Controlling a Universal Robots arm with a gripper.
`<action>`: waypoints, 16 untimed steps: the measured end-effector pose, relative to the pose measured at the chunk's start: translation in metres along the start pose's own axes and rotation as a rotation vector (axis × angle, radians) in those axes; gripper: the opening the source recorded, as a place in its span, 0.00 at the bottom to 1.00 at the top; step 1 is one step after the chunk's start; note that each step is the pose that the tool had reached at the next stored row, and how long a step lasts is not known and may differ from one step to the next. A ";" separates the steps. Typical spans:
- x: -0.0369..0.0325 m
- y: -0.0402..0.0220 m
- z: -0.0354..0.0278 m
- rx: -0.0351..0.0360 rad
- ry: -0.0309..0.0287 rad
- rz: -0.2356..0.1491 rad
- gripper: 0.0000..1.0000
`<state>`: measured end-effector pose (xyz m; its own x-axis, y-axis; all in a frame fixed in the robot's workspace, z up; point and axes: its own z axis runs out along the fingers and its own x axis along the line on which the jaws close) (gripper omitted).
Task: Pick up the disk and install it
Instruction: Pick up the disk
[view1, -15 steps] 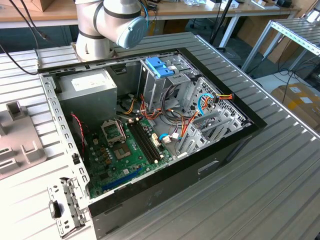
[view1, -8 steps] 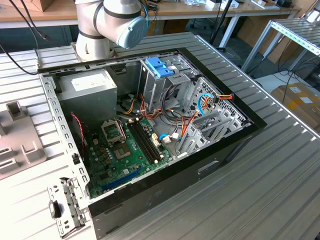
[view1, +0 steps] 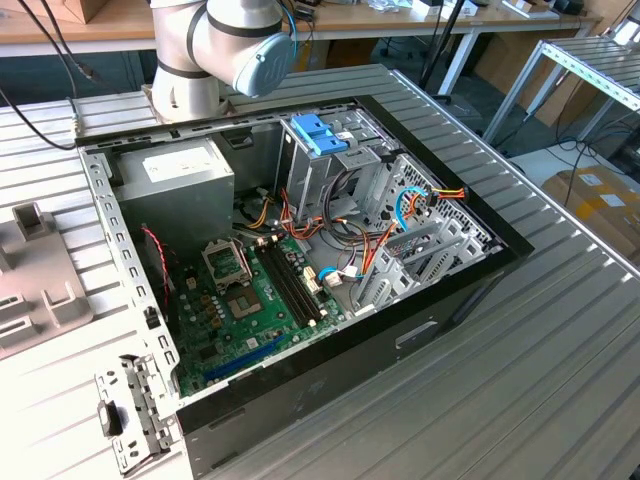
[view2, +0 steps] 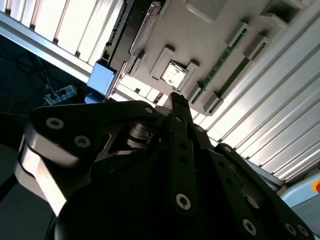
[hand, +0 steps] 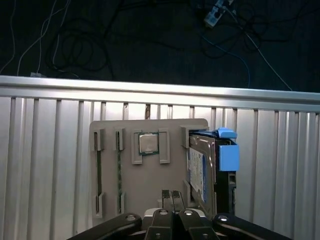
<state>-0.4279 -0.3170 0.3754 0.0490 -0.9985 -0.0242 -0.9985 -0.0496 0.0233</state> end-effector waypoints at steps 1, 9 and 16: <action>0.0000 0.0000 0.0000 -0.0001 0.0001 -0.004 0.11; 0.0000 0.0000 0.0002 -0.0011 0.0011 -0.046 0.11; -0.0001 0.0000 0.0004 -0.0017 0.0017 -0.073 0.11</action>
<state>-0.4278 -0.3169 0.3750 0.1217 -0.9923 -0.0242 -0.9922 -0.1222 0.0232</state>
